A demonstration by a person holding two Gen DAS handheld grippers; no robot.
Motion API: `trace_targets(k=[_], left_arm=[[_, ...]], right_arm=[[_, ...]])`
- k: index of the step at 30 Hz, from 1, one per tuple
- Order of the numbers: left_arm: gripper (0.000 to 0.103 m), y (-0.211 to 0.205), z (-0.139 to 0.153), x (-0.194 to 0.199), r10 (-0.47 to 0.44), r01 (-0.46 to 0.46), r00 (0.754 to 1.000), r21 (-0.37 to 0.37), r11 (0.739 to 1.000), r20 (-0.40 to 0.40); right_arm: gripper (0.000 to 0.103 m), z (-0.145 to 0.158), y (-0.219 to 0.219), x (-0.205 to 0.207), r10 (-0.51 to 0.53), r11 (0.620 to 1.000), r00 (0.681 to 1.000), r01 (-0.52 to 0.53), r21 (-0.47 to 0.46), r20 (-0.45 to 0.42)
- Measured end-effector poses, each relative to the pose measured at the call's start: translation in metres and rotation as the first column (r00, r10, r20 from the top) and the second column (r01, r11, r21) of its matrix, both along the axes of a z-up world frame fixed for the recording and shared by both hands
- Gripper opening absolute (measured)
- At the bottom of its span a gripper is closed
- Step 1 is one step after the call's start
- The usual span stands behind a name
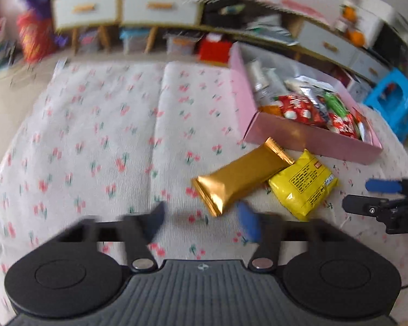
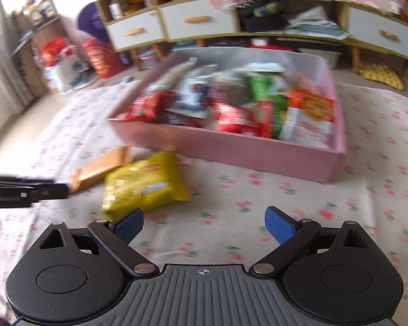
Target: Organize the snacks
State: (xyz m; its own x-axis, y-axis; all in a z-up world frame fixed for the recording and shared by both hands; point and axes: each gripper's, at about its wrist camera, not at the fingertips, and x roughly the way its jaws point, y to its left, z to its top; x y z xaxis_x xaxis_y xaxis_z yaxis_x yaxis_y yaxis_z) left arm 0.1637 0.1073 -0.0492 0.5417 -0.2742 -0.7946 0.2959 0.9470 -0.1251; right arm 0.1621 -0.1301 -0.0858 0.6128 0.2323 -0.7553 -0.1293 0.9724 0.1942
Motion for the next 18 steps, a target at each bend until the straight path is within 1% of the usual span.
trace_targets(k=[1,2,4,7,9,13,14,16,18], left_arm=[[0.076,-0.003,-0.001,0.002,-0.039,0.038,0.999,0.023,0.999,0.021],[0.075,-0.007,-0.002,0.004,-0.072,0.070,0.996,0.052,0.996,0.045],[0.076,-0.011,-0.005,0.008,-0.100,0.092,0.991,0.093,0.991,0.086],[0.077,-0.018,-0.007,0.016,-0.121,0.112,0.986,0.084,0.990,0.111],[0.078,-0.022,-0.009,0.022,-0.125,0.116,0.985,0.083,0.990,0.118],[0.078,-0.029,-0.014,0.025,-0.143,0.134,0.982,0.079,0.988,0.121],[0.078,-0.031,-0.016,0.026,-0.150,0.141,0.981,0.083,0.987,0.119],[0.075,-0.033,-0.021,0.025,-0.166,0.155,0.980,0.103,0.983,0.110],[0.074,-0.035,-0.022,0.022,-0.175,0.160,0.976,0.118,0.980,0.131]], right_arm=[[0.097,-0.001,0.007,0.002,0.023,1.000,1.000,-0.023,0.005,0.000],[0.097,-0.001,0.014,0.004,0.046,0.999,0.999,-0.046,0.004,0.001],[0.097,-0.003,0.027,0.006,0.091,0.996,0.996,-0.091,-0.006,0.011],[0.097,-0.005,0.043,0.012,0.136,0.990,0.991,-0.135,-0.039,0.019],[0.099,-0.007,0.049,0.015,0.135,0.989,0.991,-0.132,-0.073,0.028],[0.101,-0.012,0.053,0.020,0.145,0.988,0.989,-0.143,-0.058,0.028],[0.102,-0.013,0.055,0.021,0.150,0.988,0.988,-0.148,-0.053,0.030],[0.102,-0.015,0.059,0.020,0.157,0.986,0.987,-0.155,-0.057,0.039],[0.102,-0.017,0.064,0.019,0.153,0.985,0.987,-0.148,-0.092,0.049]])
